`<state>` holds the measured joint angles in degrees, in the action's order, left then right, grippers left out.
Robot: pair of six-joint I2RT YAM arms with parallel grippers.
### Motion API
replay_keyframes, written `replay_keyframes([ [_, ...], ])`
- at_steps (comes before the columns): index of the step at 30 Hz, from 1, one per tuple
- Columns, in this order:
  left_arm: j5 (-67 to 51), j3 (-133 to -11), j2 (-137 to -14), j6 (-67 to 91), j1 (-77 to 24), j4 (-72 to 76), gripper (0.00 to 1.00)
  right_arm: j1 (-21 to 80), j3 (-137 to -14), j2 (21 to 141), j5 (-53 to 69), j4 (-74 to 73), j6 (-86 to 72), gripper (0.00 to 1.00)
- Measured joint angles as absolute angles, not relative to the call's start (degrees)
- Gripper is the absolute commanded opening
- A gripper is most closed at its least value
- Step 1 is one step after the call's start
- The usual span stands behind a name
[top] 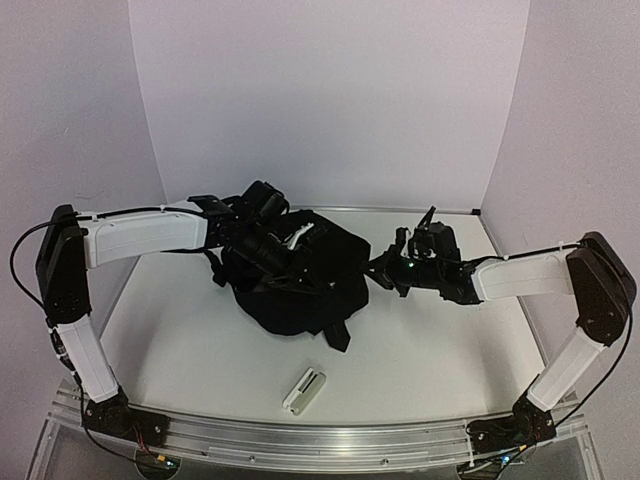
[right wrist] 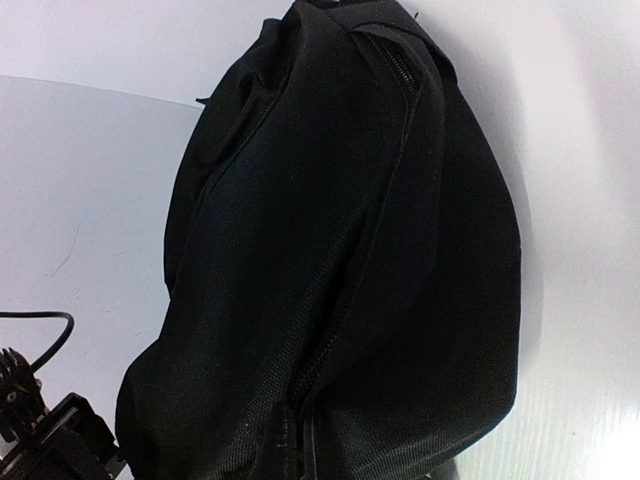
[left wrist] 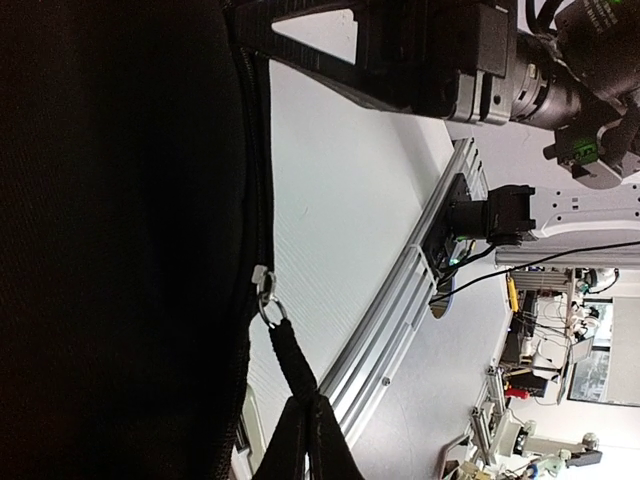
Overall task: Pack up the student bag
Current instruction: Zip the student bag at the center of the board.
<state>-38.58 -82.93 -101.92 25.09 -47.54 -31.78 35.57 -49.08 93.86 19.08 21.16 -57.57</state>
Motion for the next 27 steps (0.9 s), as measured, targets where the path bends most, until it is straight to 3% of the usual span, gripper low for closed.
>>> replay_keyframes([
  [24,-38.21,-81.66,-95.82,18.92,-42.15,-39.52,0.00,31.41,-53.89,96.55,19.82,18.36,-51.91,0.00],
  [27,-39.77,-81.64,-95.74,19.05,-42.05,-39.54,0.00,30.18,-54.02,96.55,20.02,18.16,-50.63,0.29],
])
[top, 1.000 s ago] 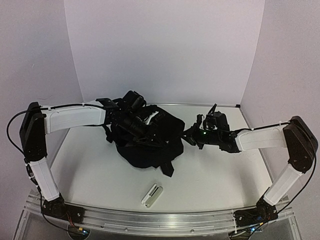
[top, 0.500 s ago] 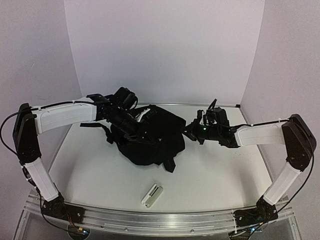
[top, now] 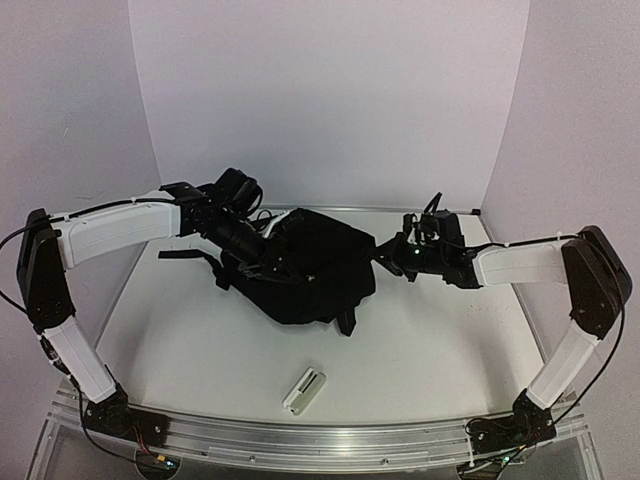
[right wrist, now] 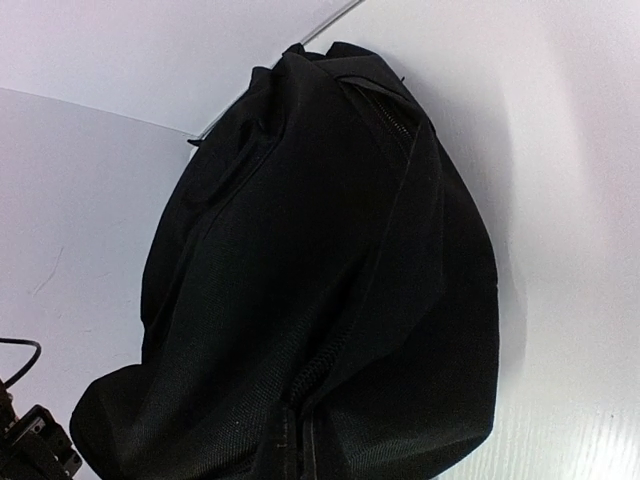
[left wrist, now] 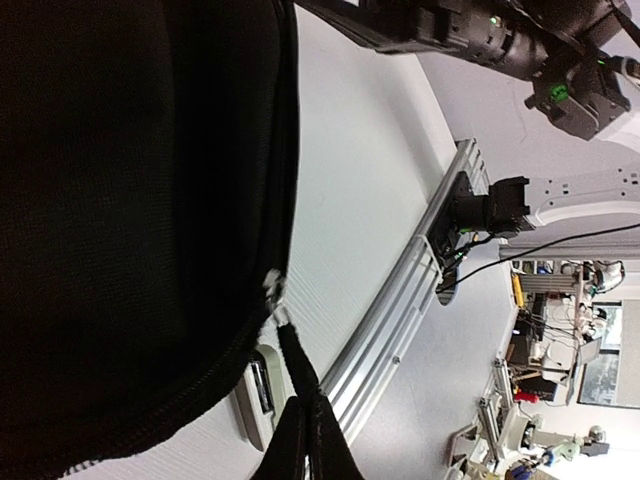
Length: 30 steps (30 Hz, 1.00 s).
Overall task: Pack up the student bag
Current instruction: Zip the student bag at the center of the board.
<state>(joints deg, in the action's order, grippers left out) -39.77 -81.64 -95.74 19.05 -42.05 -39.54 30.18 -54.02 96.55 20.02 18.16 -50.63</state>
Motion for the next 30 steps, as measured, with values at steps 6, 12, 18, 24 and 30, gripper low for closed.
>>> replay_keyframes([
  [6,-44.52,-81.62,-95.64,19.71,-41.84,-40.05,0.00,25.60,-53.15,93.93,17.51,15.66,-49.27,0.56],
  [12,-47.09,-81.62,-95.71,19.75,-41.85,-39.86,0.00,27.62,-46.91,83.43,17.90,14.91,-52.88,0.62],
  [18,-48.52,-82.07,-97.04,19.51,-42.70,-39.18,0.00,35.87,-44.58,78.34,17.45,15.00,-58.91,0.64],
  [24,-49.97,-82.85,-98.95,19.46,-44.42,-38.00,0.00,42.80,-44.47,79.89,17.28,16.72,-64.23,0.56],
  [30,-50.79,-83.29,-99.80,19.53,-45.27,-36.65,0.00,46.37,-45.36,86.51,17.25,18.93,-67.29,0.49],
])
